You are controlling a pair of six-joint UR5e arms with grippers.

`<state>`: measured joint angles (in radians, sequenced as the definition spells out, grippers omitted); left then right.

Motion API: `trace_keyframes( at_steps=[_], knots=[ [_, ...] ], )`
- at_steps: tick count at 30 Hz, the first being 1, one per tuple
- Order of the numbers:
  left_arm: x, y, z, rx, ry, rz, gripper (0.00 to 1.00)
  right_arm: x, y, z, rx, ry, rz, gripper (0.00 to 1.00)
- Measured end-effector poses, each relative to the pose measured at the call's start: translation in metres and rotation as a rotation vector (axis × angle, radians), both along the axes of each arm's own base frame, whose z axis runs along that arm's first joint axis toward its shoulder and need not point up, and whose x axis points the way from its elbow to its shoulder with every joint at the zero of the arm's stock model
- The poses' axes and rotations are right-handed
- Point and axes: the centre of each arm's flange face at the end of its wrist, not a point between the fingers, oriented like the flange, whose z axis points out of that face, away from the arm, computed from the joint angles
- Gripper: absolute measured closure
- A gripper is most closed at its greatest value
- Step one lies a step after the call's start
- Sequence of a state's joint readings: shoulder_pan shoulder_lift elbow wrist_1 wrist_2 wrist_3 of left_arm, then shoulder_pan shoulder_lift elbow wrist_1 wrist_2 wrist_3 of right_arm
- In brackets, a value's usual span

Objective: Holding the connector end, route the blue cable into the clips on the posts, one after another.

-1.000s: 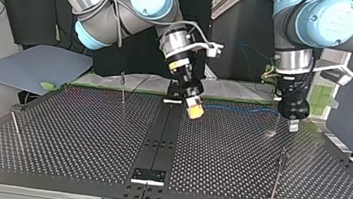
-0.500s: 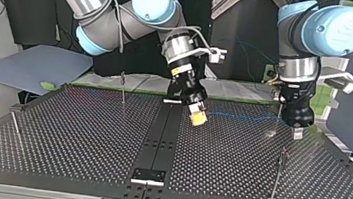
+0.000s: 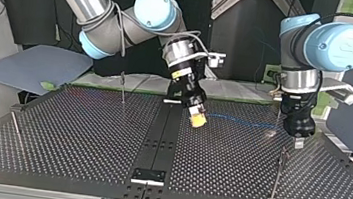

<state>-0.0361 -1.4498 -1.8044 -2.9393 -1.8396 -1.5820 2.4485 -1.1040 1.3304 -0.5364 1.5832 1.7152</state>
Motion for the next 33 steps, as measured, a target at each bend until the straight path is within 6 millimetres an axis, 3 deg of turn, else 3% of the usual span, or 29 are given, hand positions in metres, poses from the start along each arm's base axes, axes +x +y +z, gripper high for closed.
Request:
trace_keyframes(
  at_steps=[33],
  knots=[
    [0.037,0.023,0.008,0.0,-0.031,-0.032,1.0,0.008,-0.012,0.0,-0.008,-0.007,-0.001,1.0]
  ],
)
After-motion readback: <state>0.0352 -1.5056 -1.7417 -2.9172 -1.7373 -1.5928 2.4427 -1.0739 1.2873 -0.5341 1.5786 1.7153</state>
